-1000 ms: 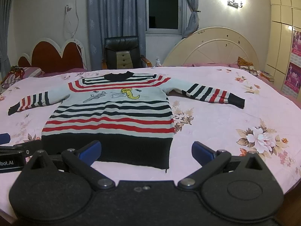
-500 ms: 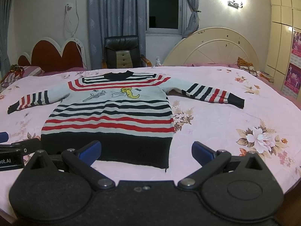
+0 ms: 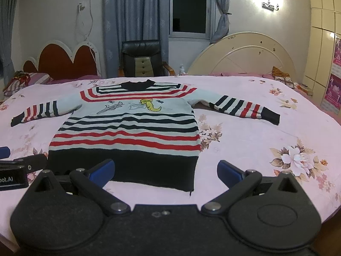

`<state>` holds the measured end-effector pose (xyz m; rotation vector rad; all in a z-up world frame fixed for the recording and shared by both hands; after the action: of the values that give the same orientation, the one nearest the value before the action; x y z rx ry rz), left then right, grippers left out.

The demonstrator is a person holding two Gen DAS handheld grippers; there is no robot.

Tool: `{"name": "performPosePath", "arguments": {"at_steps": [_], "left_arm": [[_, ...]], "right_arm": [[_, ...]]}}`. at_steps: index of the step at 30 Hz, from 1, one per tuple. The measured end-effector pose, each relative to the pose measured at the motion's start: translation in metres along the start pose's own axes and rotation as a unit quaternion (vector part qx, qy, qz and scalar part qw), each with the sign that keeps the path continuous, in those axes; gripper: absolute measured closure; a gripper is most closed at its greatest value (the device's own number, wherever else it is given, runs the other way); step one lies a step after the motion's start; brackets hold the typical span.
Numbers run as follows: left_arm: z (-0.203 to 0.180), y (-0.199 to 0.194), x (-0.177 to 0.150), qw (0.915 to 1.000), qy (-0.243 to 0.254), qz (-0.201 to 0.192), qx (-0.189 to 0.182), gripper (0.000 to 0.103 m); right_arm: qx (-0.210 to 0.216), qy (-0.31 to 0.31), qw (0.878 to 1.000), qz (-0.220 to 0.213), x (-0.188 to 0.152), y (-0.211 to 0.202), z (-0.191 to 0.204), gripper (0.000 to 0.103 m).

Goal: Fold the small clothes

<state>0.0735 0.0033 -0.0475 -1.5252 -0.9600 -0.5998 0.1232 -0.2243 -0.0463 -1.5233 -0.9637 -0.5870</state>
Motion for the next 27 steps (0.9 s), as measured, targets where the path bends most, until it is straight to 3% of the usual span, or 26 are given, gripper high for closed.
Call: {"name": "performPosePath", "arguments": {"at_steps": [27], "left_arm": [[-0.0006, 0.0016, -0.0022, 0.9999, 0.008, 0.007, 0.007, 0.000]], "right_arm": [[0.011, 0.001, 1.000, 0.010, -0.0052, 0.0066, 0.0037, 0.001]]}}
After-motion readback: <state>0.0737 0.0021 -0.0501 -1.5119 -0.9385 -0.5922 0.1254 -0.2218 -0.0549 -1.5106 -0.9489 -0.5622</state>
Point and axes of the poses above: each gripper's, at about its wrist camera, not at the fingertips, and y roughly the way its jaws point, z to its left, x to its top, the point moved 9 cm from there along y, roughly the way its jaws point, and after that the axes turned 11 degrees about -y, right-handed, at the moved point
